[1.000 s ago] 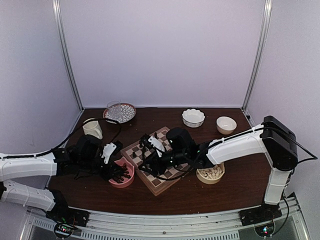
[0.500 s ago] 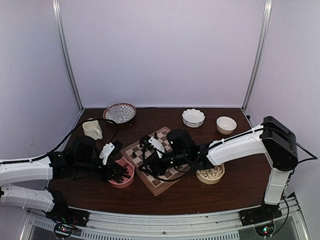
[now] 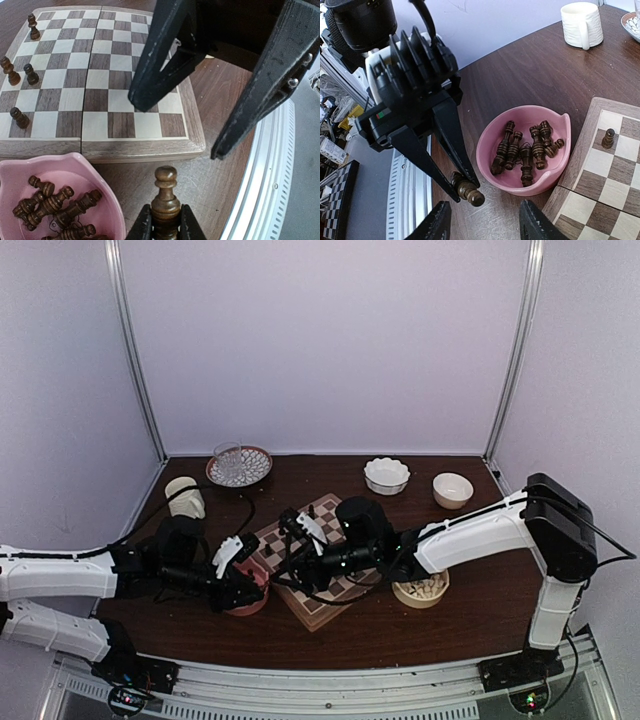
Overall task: Set up the chess pieces on the board
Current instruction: Pass from the left arm to the right
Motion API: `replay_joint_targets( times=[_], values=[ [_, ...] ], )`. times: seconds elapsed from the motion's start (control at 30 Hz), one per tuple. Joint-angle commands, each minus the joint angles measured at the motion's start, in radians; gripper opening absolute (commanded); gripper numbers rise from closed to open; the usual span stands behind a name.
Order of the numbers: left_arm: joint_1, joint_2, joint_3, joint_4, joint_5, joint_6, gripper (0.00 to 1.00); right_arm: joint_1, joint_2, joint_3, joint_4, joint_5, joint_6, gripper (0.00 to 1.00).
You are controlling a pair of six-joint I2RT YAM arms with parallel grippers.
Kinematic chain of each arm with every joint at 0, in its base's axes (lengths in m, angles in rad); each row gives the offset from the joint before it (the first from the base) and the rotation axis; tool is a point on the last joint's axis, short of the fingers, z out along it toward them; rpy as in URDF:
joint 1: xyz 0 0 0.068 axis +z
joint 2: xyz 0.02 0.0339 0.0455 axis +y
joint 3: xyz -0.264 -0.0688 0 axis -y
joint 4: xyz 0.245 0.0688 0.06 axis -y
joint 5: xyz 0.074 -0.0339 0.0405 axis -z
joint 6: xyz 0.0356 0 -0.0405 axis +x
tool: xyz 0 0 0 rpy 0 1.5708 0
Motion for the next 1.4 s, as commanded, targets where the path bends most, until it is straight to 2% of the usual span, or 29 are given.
replay_joint_targets(
  times=[0.0, 0.33, 0.7, 0.97, 1.07, 1.13, 1.23, 1.37],
  values=[
    [-0.007, 0.007, 0.029, 0.046, 0.029, 0.023, 0.13, 0.007, -0.013, 0.005, 0.018, -0.03, 0.017, 0.49],
    [-0.01, -0.011, 0.026, 0.05, 0.039, 0.023, 0.12, 0.024, 0.047, 0.065, -0.02, -0.107, 0.026, 0.47],
    [-0.017, -0.038, 0.02, 0.051, 0.043, 0.024, 0.11, 0.03, 0.073, 0.099, -0.063, -0.118, 0.018, 0.44],
    [-0.019, -0.049, 0.018, 0.048, 0.031, 0.023, 0.1, 0.033, 0.075, 0.105, -0.062, -0.139, 0.026, 0.24],
    [-0.021, -0.051, 0.018, 0.042, 0.014, 0.022, 0.11, 0.033, 0.072, 0.103, -0.06, -0.128, 0.024, 0.09],
    [-0.02, -0.05, 0.021, 0.034, -0.001, 0.022, 0.11, 0.033, 0.061, 0.094, -0.062, -0.107, 0.017, 0.08],
    [-0.02, -0.045, 0.024, 0.023, -0.03, 0.019, 0.11, 0.032, 0.021, 0.073, -0.097, -0.009, -0.013, 0.06],
    [-0.02, -0.034, 0.033, 0.0, -0.07, 0.019, 0.11, 0.009, -0.041, 0.036, -0.158, 0.203, -0.025, 0.0]
  ],
)
